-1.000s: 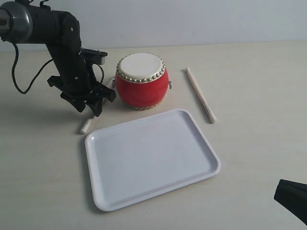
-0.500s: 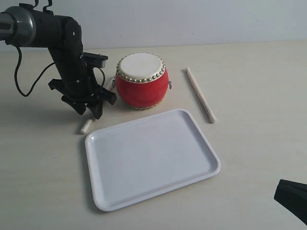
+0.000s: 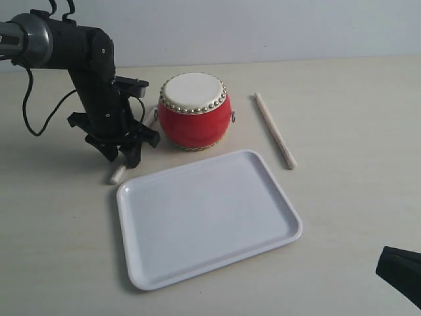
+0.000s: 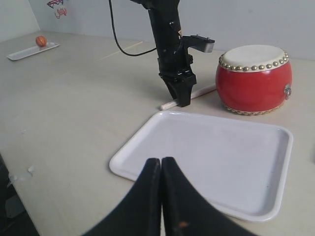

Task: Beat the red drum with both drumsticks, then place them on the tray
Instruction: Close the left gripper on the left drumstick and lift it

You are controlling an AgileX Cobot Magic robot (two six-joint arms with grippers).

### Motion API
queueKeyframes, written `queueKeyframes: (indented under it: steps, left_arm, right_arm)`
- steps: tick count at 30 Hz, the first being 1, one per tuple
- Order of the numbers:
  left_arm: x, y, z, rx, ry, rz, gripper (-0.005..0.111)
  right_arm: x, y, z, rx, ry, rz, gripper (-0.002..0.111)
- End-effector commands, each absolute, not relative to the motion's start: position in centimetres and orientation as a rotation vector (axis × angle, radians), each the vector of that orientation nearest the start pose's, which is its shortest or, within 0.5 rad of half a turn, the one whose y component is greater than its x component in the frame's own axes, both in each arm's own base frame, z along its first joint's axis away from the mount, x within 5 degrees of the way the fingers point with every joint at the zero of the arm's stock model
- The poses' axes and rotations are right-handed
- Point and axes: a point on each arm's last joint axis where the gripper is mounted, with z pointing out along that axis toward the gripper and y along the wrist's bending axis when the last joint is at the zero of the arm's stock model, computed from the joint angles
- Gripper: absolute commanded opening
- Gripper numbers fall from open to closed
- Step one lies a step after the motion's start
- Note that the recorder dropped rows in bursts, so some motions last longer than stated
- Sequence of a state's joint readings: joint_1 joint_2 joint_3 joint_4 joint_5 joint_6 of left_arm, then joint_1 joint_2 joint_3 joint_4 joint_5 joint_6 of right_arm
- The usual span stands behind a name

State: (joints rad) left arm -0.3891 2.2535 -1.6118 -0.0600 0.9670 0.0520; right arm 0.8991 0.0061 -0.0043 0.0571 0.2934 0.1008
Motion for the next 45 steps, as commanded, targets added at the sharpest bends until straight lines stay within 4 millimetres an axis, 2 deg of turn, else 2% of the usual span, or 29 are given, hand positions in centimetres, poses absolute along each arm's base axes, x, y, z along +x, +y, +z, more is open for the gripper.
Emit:
queueKeyframes:
  steps: [1,4,6,13,14,19,22,35,40,45]
  left_arm:
    - [40.3,-17.2,11.4,0.624,3.03,-0.091,0.05]
    - [40.3,-17.2,11.4,0.624,3.03,-0.091,0.05]
    - [40.3,-17.2,11.4,0.62,3.04,-0.096,0.044]
    - [39.9,-17.1,11.4,0.589,3.089,-0.087,0.001]
    - [39.9,-17.1,11.4,0.59,3.092,-0.086,0.0]
    - [39.9,-17.1,11.7,0.562,3.09,-0.088,0.0]
    - [40.0,-16.9,12.7,0.557,3.066,-0.088,0.0]
    - [39.3,-14.8,21.3,0.483,2.924,-0.122,0.0]
    - [38.2,-14.4,23.2,0.513,2.942,-0.117,0.0]
    - [37.9,-14.3,24.8,0.514,2.887,-0.127,0.0]
  right_arm:
    - [3.3,4.4,18.8,-0.685,1.7,0.763,0.0]
    - [3.3,4.4,18.8,-0.684,1.697,0.764,0.0]
    - [3.3,4.4,18.8,-0.685,1.699,0.764,0.0]
    - [3.3,4.4,18.8,-0.685,1.699,0.764,0.0]
    - [3.3,4.4,18.8,-0.683,1.7,0.767,0.0]
    - [3.3,4.4,18.8,-0.683,1.7,0.767,0.0]
    - [3.3,4.4,18.8,-0.683,1.7,0.767,0.0]
    - [3.3,4.3,18.8,-0.698,1.689,0.741,0.0]
    - [3.4,4.3,18.8,-0.709,1.682,0.729,0.0]
    - [3.4,4.3,18.8,-0.709,1.682,0.729,0.0]
